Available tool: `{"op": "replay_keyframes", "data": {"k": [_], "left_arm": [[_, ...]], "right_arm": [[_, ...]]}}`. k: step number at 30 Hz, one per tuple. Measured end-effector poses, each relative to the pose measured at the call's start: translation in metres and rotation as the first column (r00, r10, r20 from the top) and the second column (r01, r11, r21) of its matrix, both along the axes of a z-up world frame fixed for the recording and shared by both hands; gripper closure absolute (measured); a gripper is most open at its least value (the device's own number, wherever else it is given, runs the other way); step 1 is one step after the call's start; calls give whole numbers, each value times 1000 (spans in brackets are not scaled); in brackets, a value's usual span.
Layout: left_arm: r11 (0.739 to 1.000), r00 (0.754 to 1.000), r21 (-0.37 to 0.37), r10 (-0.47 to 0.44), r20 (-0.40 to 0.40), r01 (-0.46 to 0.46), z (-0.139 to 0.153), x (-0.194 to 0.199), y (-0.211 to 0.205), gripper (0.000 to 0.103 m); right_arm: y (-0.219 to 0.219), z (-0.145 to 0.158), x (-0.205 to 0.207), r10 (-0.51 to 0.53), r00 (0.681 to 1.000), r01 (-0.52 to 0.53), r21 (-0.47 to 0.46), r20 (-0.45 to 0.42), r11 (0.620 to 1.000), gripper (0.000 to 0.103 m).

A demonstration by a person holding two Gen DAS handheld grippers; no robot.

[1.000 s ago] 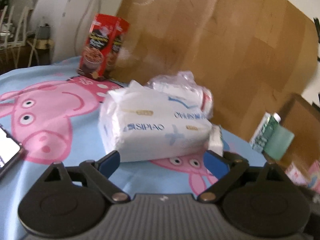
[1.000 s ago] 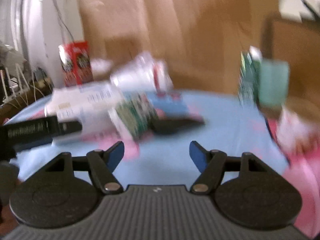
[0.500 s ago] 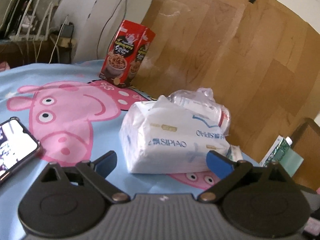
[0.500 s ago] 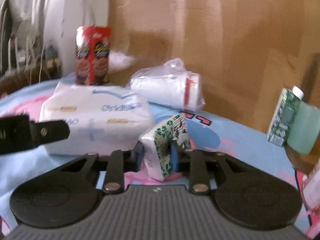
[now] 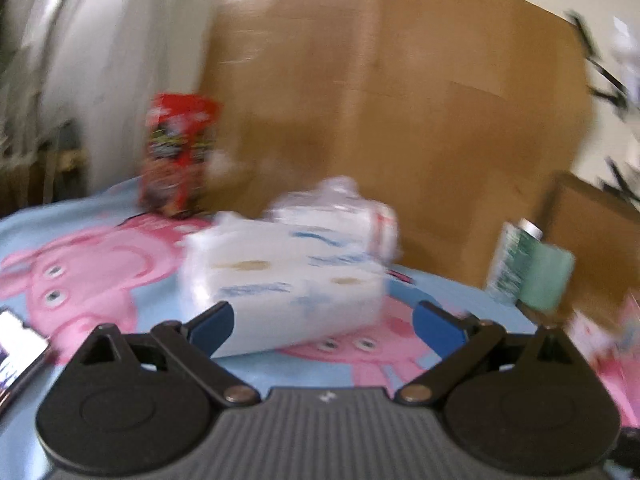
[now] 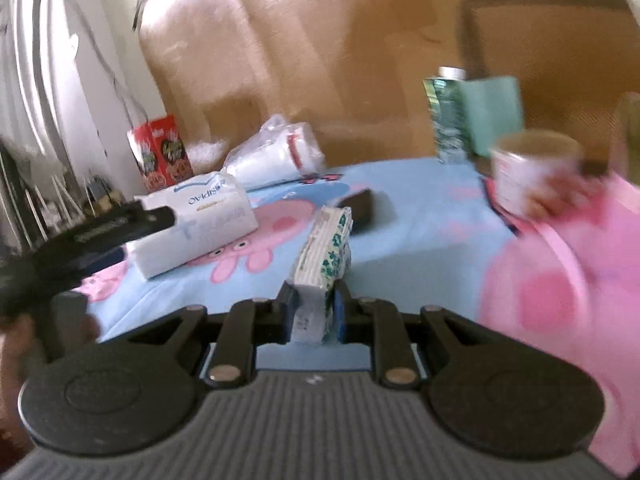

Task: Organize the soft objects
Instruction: 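Carry the green-patterned box into the tin box and release it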

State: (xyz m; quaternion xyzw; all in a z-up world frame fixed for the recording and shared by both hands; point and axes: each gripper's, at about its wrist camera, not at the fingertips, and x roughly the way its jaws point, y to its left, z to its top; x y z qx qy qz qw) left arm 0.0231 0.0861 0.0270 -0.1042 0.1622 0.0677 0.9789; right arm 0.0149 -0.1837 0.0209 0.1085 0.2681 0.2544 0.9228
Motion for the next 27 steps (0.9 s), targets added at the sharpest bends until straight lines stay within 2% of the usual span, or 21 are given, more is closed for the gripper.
{"op": "replay_keyframes", "data": {"k": [2, 4, 5, 6, 7, 10, 11, 13, 15, 17, 18, 19, 20, 21, 22, 23, 24, 25, 27], "left_arm": [[993, 994, 47, -104, -20, 105, 0, 1, -17, 3], [974, 976, 68, -212, -48, 214, 0, 1, -36, 3], [960, 960, 56, -270, -70, 274, 0, 1, -46, 3], [947, 945, 37, -315, -91, 320, -1, 2, -54, 3], [929, 923, 7, -366, -120, 369, -2, 3, -63, 3], [875, 857, -70, -483, -178, 478, -5, 5, -90, 3], [856, 835, -95, -517, -190, 508, -4, 5, -99, 4], [820, 793, -147, -573, -206, 553, -3, 4, -115, 6], [785, 756, -210, -618, -217, 582, -4, 7, -124, 10], [762, 727, -269, -645, -237, 589, -5, 10, -130, 16], [753, 712, -292, -655, -253, 590, -6, 13, -133, 24], [741, 687, -309, -670, -280, 597, -9, 17, -138, 28], [746, 691, -285, -665, -282, 602, -9, 16, -141, 31], [750, 688, -248, -661, -299, 613, -8, 15, -148, 43], [749, 683, -224, -661, -310, 623, -7, 14, -154, 47], [734, 664, -226, -678, -315, 641, -7, 12, -159, 58], [730, 660, -225, -682, -316, 646, -6, 10, -162, 56], [743, 679, -191, -666, -308, 642, -3, 6, -166, 56], [733, 682, -163, -676, -281, 660, 6, 0, -171, 58]], "right_arm": [[-27, -5, -15, -27, 999, 30, 75, -42, 997, 81], [-50, -11, -24, -52, 994, 66, 154, -97, 986, 80], [-60, -14, -28, -68, 990, 89, 177, -120, 980, 77], [-71, -17, -33, -102, 985, 127, 184, -138, 975, 68], [-78, -18, -38, -148, 978, 171, 165, -147, 971, 68], [-93, -16, -57, -245, 964, 255, 107, -100, 961, 63], [-94, -14, -62, -263, 961, 270, 84, -80, 959, 59], [-91, -11, -71, -288, 957, 289, 20, -25, 957, 44], [-82, -8, -76, -268, 963, 268, -27, 27, 963, 44], [-75, -6, -79, -214, 974, 219, -62, 68, 974, 39], [-70, -5, -79, -186, 979, 192, -80, 82, 978, 33], [-61, -4, -77, -156, 984, 165, -106, 92, 981, 30], [-54, -4, -72, -130, 987, 143, -140, 98, 980, 30], [-44, -7, -66, -111, 989, 126, -180, 93, 976, 30], [-43, -10, -58, -94, 992, 109, -205, 81, 973, 41], [-38, -15, -53, -71, 996, 83, -222, 62, 972, 51], [-33, -18, -50, -70, 995, 84, -237, 66, 968, 55], [-35, -17, -52, -71, 994, 90, -249, 85, 964, 61], [-37, -15, -58, -82, 988, 110, -234, 129, 966, 63]]}}
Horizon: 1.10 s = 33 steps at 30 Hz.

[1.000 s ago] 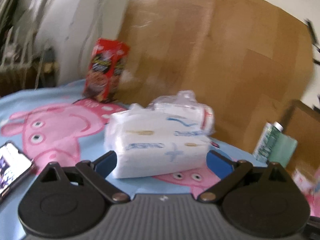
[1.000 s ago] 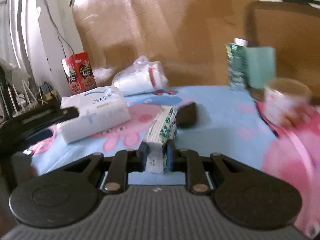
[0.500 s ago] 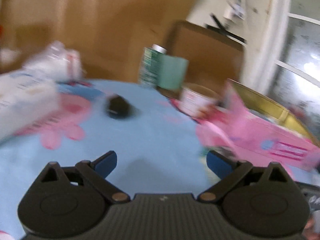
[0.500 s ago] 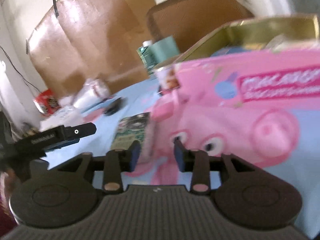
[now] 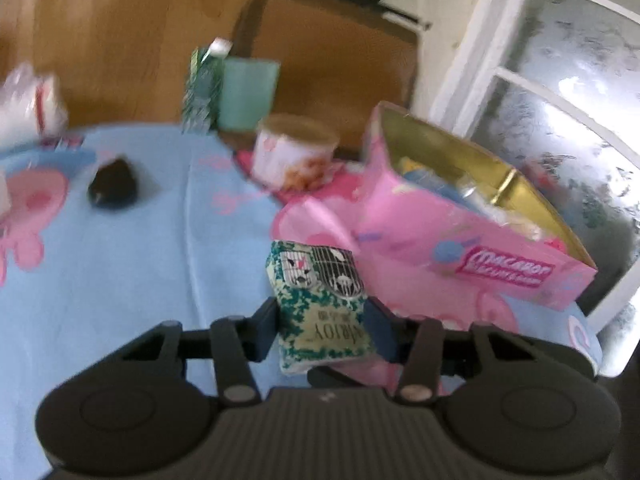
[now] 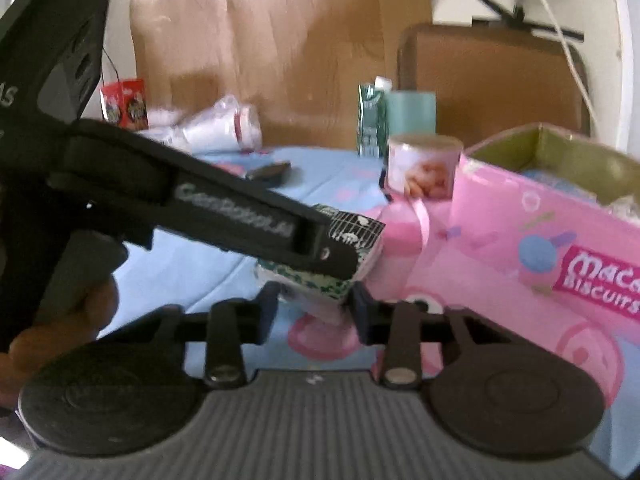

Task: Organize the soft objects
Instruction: 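Carry the green-patterned box into the tin box and release it, then move the right gripper to the black pouch and grasp it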

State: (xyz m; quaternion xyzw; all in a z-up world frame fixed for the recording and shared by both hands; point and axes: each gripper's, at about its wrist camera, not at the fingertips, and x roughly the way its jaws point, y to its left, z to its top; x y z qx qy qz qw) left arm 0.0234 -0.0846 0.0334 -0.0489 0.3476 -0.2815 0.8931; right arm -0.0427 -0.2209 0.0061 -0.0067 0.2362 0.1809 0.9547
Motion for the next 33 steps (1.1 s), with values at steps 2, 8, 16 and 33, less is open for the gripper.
{"op": "replay_keyframes", "data": {"k": [2, 8, 16, 33], "left_arm": [[999, 999, -23, -28, 39, 29, 13, -2, -7, 58], [990, 977, -18, -133, 167, 138, 49, 6, -64, 57], [992, 971, 68, -121, 205, 109, 51, 32, -154, 20], [976, 958, 51, 197, 207, -212, 5, 18, -4, 14]], "right_arm": [[-8, 4, -9, -32, 997, 31, 18, 70, 999, 63], [-46, 22, -20, -209, 948, 193, 87, 241, 977, 63], [-109, 32, 25, -496, 830, 491, 88, 256, 867, 60], [-85, 24, 16, -498, 829, 480, 135, 253, 867, 48]]}}
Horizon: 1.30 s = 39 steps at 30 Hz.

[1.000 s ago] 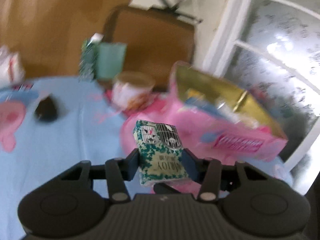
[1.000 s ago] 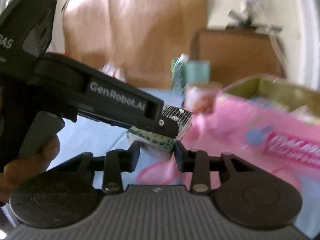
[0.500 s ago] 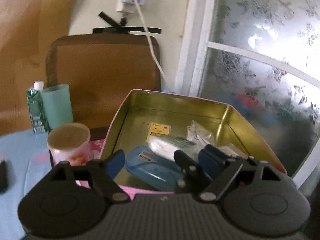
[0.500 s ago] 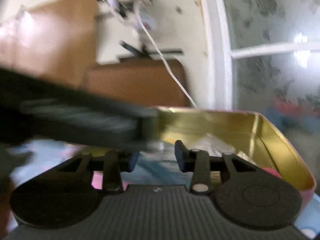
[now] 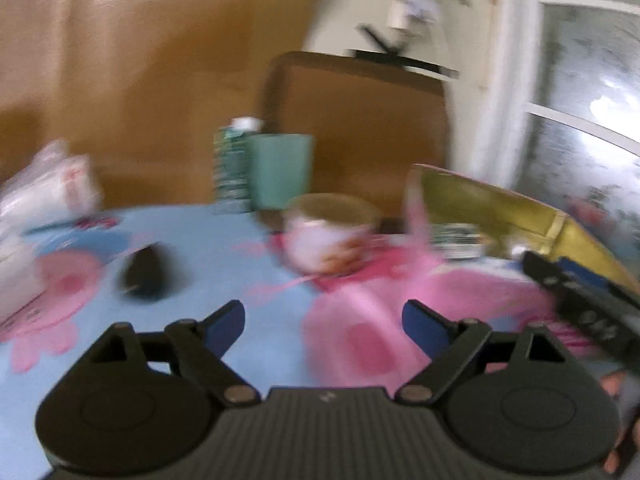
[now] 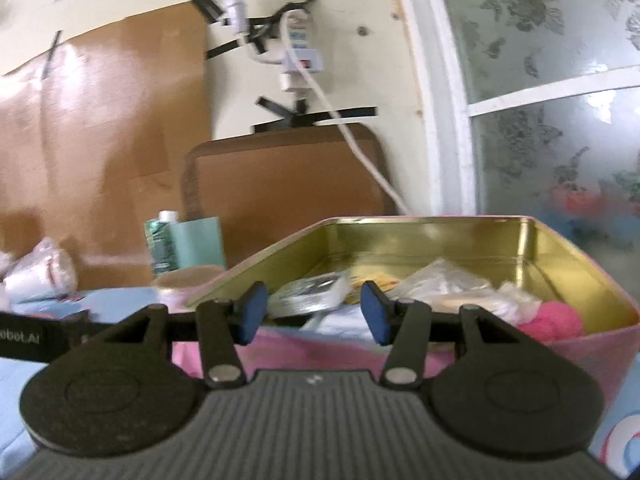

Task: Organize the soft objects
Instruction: 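Move the right gripper to the black pouch and grasp it, then carry the black pouch into the tin box and release it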

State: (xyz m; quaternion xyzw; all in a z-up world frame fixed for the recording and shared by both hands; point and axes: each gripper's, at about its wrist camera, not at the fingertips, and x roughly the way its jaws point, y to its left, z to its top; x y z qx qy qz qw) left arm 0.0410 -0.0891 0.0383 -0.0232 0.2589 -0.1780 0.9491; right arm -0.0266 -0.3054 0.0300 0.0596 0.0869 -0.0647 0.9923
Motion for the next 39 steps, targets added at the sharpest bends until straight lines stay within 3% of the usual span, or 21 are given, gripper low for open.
{"op": "replay_keyframes", "data": {"k": [4, 8, 11, 12, 14, 16, 20, 23, 26, 33, 36, 39], "left_arm": [[990, 990, -22, 139, 4, -139, -4, -2, 60, 13], [961, 962, -60, 272, 3, -271, -6, 4, 118, 13], [930, 934, -81, 357, -28, -358, -18, 14, 145, 13], [917, 923, -110, 377, -71, -383, -24, 17, 154, 17], [899, 918, -184, 383, -106, -397, -26, 20, 167, 18], [885, 909, -206, 402, -110, -417, -28, 19, 175, 18], [888, 912, -208, 401, -88, -411, -26, 18, 173, 18], [893, 915, -199, 397, -76, -404, -26, 20, 170, 18], [896, 917, -194, 392, -73, -399, -27, 18, 168, 18], [912, 929, -175, 365, -63, -370, -26, 18, 162, 18], [931, 944, -158, 324, -61, -330, -26, 18, 157, 18], [963, 971, -128, 229, -74, -237, -25, 17, 145, 22]], "right_arm": [[22, 2, -1, 70, 998, -70, 24, -7, 997, 48], [64, 6, -3, 193, 981, -193, -57, 1, 980, 48], [104, 9, 3, 327, 944, -330, -133, -42, 935, 48], [115, 10, 9, 362, 930, -368, -144, -66, 919, 48], [139, 9, 28, 436, 889, -454, -143, -138, 880, 48], [160, 5, 55, 469, 859, -498, -125, -204, 858, 48], [198, -2, 115, 509, 795, -552, -48, -330, 832, 46], [221, -6, 150, 492, 782, -540, -20, -383, 842, 43], [231, -14, 170, 490, 745, -549, 2, -452, 836, 52], [205, -13, 127, 532, 724, -587, 14, -438, 810, 51], [177, -11, 83, 561, 711, -606, 36, -425, 795, 51], [148, -11, 40, 570, 716, -603, 54, -403, 796, 51]]}}
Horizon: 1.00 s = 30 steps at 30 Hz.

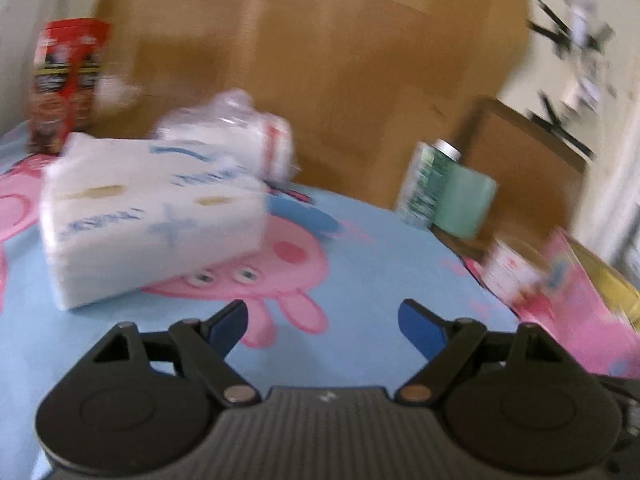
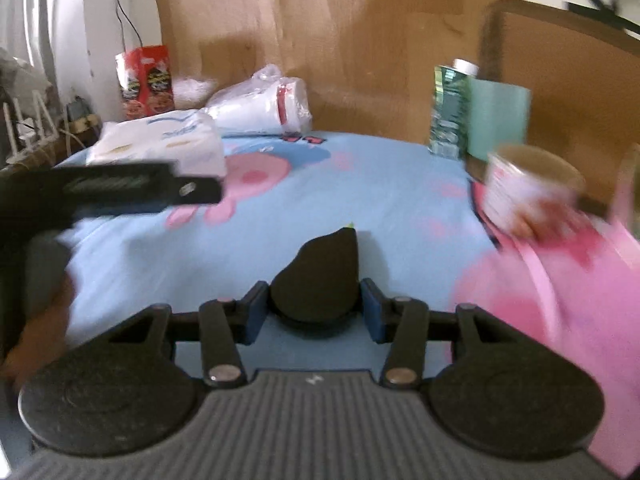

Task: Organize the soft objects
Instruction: 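Carry the black pouch into the tin box and release it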

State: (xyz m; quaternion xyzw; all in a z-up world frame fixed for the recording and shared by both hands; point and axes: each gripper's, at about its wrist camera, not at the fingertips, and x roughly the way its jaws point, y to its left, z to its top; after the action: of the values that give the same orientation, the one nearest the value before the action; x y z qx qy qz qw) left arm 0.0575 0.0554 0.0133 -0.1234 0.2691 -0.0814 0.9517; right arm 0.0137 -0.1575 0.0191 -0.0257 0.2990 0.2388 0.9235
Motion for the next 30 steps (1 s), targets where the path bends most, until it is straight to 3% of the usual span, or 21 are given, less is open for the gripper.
{"op": "replay_keyframes", "data": {"k": [2, 4, 5, 6, 8, 10, 11, 12, 14, 19, 26, 28, 29, 30], "left_arm": [[997, 996, -35, -76, -37, 74, 0, -6, -14, 23], [973, 975, -137, -199, -96, 185, -3, -15, -35, 25], [963, 965, -139, -246, -93, 232, 0, -22, -50, 25], [946, 945, -142, -309, -109, 292, 2, -26, -64, 29], [889, 880, -212, -443, -168, 407, 4, -27, -89, 36], [868, 847, -223, -488, -212, 445, 3, -26, -109, 39], [877, 853, -181, -476, -214, 445, 6, -27, -117, 46], [878, 847, -149, -479, -230, 456, 7, -27, -126, 61], [864, 829, -194, -501, -249, 464, 9, -23, -134, 66], [829, 813, -149, -558, -166, 538, 41, -22, -170, 66], [768, 764, -86, -640, -82, 634, 74, -6, -255, 61], [777, 773, -64, -630, -80, 627, 75, 1, -275, 47], [797, 793, -44, -604, -78, 602, 75, 4, -283, 36], [815, 813, -23, -579, -67, 579, 75, 5, -289, 35]], "right_arm": [[-22, 0, -24, -29, 1000, 29, 47, -3, 998, 51], [-46, -2, -41, -70, 997, 75, 144, -38, 987, 51], [-55, -4, -47, -91, 995, 99, 185, -49, 978, 51], [-62, -6, -52, -110, 992, 121, 221, -59, 968, 51], [-74, -9, -60, -137, 988, 153, 291, -73, 945, 51], [-80, -12, -67, -149, 986, 165, 333, -74, 928, 51], [-81, -13, -70, -153, 986, 167, 344, -69, 924, 51], [-82, -13, -72, -156, 986, 167, 349, -61, 922, 51], [-85, -11, -75, -169, 985, 171, 350, -39, 921, 51], [-104, 6, -84, -251, 963, 204, 354, 93, 913, 51], [-152, 30, -78, -436, 869, 335, 370, 236, 867, 51], [-165, 31, -70, -478, 838, 380, 347, 265, 858, 51], [-170, 31, -64, -500, 821, 407, 331, 276, 851, 51], [-175, 30, -55, -529, 798, 443, 313, 289, 840, 50]]}}
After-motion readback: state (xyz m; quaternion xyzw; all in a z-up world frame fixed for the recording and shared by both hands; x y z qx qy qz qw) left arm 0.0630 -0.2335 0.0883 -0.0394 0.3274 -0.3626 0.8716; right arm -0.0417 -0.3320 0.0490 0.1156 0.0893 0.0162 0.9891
